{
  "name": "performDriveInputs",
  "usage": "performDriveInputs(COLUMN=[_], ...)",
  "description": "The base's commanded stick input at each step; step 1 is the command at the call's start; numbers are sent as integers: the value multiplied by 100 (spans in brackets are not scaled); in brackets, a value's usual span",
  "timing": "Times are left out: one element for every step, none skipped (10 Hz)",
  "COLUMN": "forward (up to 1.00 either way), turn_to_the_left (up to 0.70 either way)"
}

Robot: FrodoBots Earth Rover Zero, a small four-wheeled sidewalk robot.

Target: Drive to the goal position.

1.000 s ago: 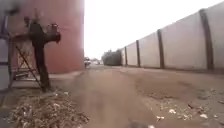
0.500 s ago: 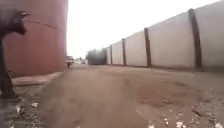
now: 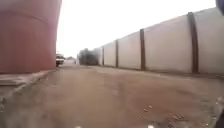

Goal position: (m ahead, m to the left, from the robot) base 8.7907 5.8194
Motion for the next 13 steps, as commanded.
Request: performDriveInputs(forward=[100,100,100,100,100,100,100,100,100,100,100,100,100], turn_to_the_left=[24,8,0,4,23,27,27,27,27,27,0,0,0])
